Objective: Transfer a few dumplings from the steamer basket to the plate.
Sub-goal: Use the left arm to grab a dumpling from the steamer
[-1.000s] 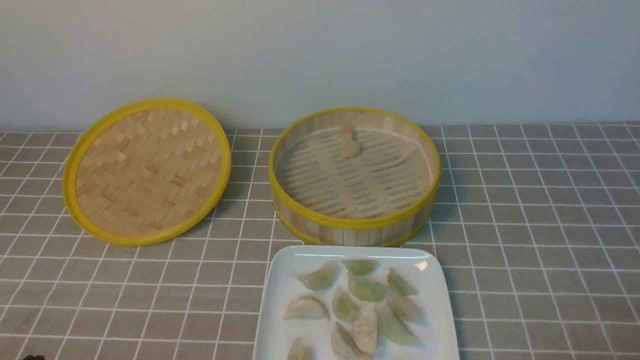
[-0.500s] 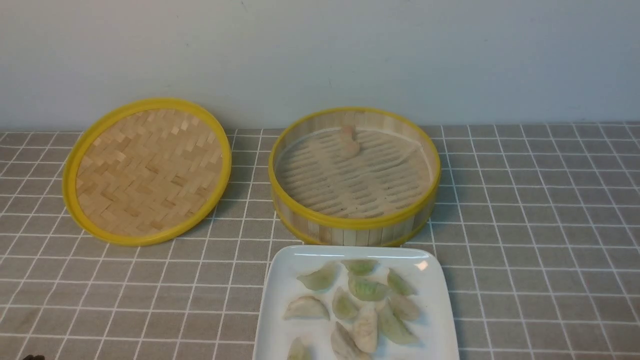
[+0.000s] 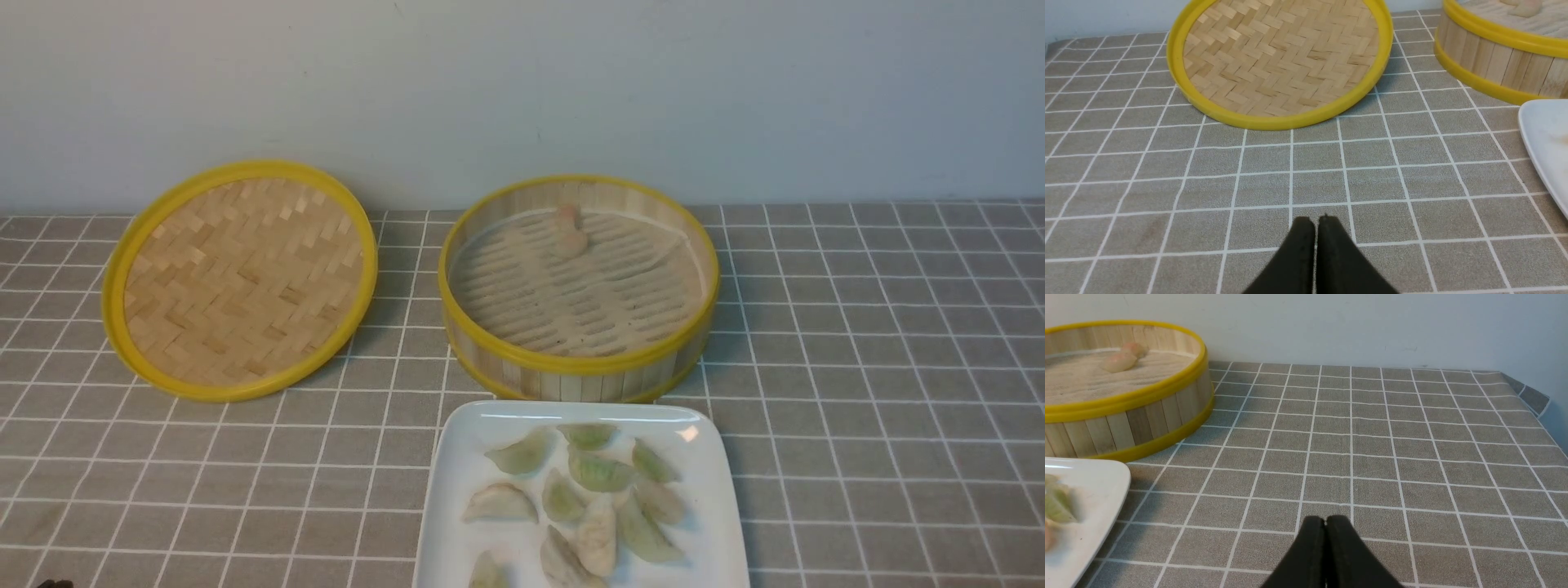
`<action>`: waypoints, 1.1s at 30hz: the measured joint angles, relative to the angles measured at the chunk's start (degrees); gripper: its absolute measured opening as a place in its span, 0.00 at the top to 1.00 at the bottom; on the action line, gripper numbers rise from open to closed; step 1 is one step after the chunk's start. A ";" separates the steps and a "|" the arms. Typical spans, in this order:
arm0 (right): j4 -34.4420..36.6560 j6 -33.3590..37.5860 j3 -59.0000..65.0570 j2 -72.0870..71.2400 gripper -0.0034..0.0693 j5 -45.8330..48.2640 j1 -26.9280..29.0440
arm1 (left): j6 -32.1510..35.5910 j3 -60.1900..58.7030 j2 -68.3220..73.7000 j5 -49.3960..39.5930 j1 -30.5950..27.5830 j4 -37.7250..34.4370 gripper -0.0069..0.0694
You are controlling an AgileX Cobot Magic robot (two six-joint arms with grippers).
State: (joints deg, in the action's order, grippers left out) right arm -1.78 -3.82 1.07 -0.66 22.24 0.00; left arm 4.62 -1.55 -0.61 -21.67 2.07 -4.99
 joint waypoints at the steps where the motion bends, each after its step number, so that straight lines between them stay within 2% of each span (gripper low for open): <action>1: 0.00 0.00 0.00 0.00 0.97 0.00 0.00 | 0.00 0.00 0.00 0.00 0.00 0.00 0.92; 5: 0.00 0.00 0.00 0.00 0.97 0.00 0.00 | 0.00 0.00 0.00 0.93 0.00 -0.07 0.92; 7: 0.00 0.00 0.00 0.00 0.97 0.00 0.00 | -0.24 -0.17 0.00 5.16 0.00 -1.80 0.92; 11: 0.00 0.00 0.00 0.00 0.97 0.00 0.00 | -2.81 -0.24 0.00 18.43 0.00 -10.05 0.92; 14: 0.00 0.00 0.00 0.00 0.97 0.00 0.00 | -5.84 -0.24 0.00 37.30 0.00 -19.42 0.92; 15: 0.00 0.00 0.00 0.00 0.97 0.00 0.00 | -6.20 -0.24 0.00 38.43 0.00 -19.84 0.92; 16: 0.00 0.00 0.00 0.00 0.97 0.00 0.00 | -7.39 -0.05 0.00 45.22 0.00 -22.02 0.92; 18: 0.00 0.00 0.00 0.00 0.97 0.00 0.00 | -9.76 2.64 1.03 48.20 0.07 -23.64 0.92; 21: 0.00 0.00 0.00 0.00 0.97 0.00 0.00 | -13.18 12.69 8.40 41.08 0.66 -22.56 0.92; 24: 0.00 0.00 0.00 0.00 0.97 0.00 0.00 | -13.86 26.28 19.18 25.69 1.45 -16.96 0.92; 26: 0.00 0.00 0.00 0.00 0.97 0.00 0.00 | -13.68 36.88 28.56 12.25 2.10 -13.38 0.92; 28: 0.00 0.00 0.00 0.00 0.97 0.00 0.00 | -12.07 50.10 40.89 -4.58 3.02 -11.15 0.92; 30: 0.00 0.00 0.00 0.00 0.97 0.00 0.00 | -8.91 59.98 52.38 -16.24 3.72 -10.66 0.92; 32: 0.00 0.00 0.00 0.00 0.97 0.00 0.00 | -5.50 70.02 62.69 -25.40 4.63 -10.88 0.92; 33: 0.00 0.00 0.00 0.00 0.97 0.00 0.00 | -5.13 70.99 63.82 -27.17 4.74 -11.05 0.92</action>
State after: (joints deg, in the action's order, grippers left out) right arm -1.78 -3.82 1.07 -0.66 22.24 0.00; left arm -0.51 69.44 63.22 -48.84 6.81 -16.04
